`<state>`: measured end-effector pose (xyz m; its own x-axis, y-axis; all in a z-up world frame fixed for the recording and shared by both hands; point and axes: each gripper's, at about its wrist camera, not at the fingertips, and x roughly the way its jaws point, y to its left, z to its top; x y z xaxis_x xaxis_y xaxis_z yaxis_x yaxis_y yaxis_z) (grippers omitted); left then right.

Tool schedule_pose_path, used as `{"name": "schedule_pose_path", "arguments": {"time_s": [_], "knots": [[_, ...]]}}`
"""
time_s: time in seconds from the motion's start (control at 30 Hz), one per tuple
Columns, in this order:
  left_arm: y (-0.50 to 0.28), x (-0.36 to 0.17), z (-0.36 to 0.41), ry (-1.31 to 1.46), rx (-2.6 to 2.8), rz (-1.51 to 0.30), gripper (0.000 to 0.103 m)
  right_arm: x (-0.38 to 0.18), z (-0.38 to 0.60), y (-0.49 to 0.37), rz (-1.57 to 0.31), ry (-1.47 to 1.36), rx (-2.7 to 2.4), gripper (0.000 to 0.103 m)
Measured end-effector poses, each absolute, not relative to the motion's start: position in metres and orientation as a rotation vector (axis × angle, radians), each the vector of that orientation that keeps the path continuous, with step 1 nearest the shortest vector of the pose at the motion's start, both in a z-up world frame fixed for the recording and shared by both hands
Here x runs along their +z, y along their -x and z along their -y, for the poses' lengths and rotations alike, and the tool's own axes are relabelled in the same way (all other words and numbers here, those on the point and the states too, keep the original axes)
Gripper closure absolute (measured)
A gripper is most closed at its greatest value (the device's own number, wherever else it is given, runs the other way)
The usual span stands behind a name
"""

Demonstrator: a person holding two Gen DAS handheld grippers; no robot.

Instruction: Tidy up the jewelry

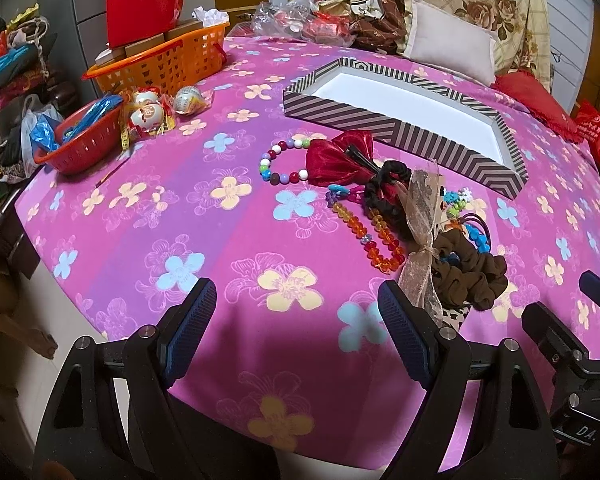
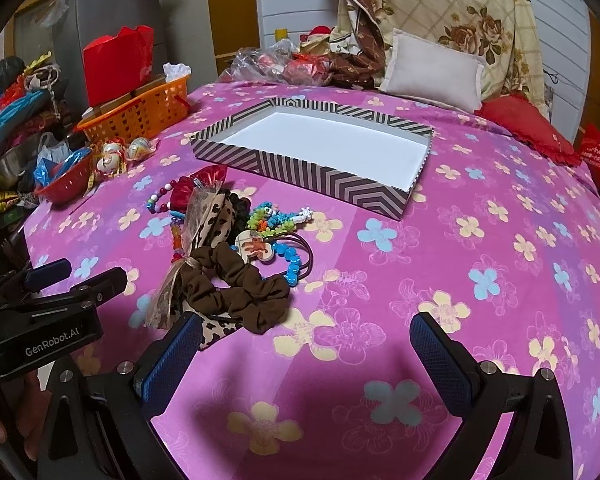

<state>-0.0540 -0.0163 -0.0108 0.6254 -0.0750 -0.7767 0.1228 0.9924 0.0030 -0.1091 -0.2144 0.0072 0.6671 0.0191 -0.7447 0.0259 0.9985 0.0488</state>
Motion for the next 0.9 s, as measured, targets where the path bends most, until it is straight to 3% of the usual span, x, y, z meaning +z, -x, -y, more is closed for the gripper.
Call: {"name": "schedule_pose_path", "arguments": {"time_s": [0.9], "knots": [[0.0501, -0.0152, 0.0145, -0.046, -0.108, -0.901, 0.02, 0.0039, 0.2065, 0.1026, -0.861, -0.054, -0.002, 0.0]]}}
